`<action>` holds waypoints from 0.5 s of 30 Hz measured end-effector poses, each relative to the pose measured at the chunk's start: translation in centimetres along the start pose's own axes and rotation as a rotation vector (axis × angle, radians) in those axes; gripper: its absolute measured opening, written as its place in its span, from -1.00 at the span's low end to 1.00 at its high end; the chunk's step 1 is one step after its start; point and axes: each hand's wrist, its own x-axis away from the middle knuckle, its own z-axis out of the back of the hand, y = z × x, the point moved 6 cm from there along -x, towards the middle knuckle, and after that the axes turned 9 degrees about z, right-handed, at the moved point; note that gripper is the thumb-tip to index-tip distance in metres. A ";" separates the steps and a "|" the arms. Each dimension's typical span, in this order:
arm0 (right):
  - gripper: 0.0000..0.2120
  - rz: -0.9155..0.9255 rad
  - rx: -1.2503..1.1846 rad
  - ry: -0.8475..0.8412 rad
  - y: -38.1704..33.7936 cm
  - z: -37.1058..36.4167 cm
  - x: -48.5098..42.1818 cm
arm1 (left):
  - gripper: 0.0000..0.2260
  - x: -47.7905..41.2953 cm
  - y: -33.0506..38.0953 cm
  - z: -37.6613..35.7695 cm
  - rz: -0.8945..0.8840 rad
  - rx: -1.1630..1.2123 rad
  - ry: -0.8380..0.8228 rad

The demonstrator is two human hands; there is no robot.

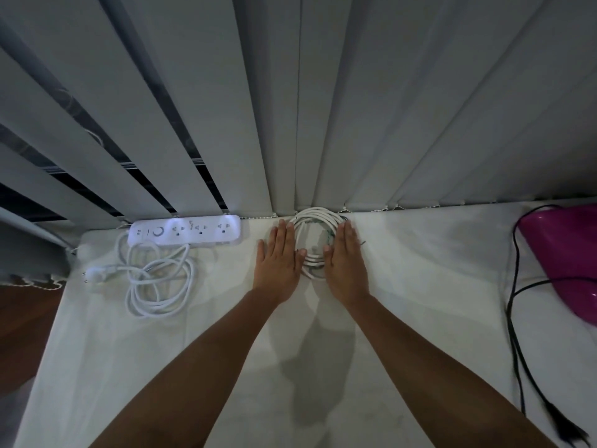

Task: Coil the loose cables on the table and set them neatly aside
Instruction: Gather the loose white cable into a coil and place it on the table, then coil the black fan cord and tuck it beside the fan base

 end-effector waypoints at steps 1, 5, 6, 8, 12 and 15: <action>-0.46 0.007 0.029 -0.008 0.0 0.3 0.0 | -0.46 0.1 0.0 0.2 0.000 0.006 -0.012; -0.48 0.018 0.109 0.006 -0.4 2.6 0.5 | -0.47 0.8 0.6 1.6 -0.021 0.000 -0.024; -0.49 0.020 0.117 0.023 -0.7 3.4 0.8 | -0.47 1.1 0.9 2.0 -0.031 -0.003 -0.019; -0.52 0.017 0.097 0.082 -1.1 5.4 1.9 | -0.49 1.9 1.8 2.9 -0.055 0.012 0.009; -0.65 -0.031 0.019 0.217 -0.4 9.1 6.8 | -0.56 4.0 5.4 4.5 -0.153 0.061 0.132; -0.74 -0.063 0.012 0.286 1.6 11.4 12.3 | -0.61 6.3 9.1 4.3 -0.272 0.096 0.162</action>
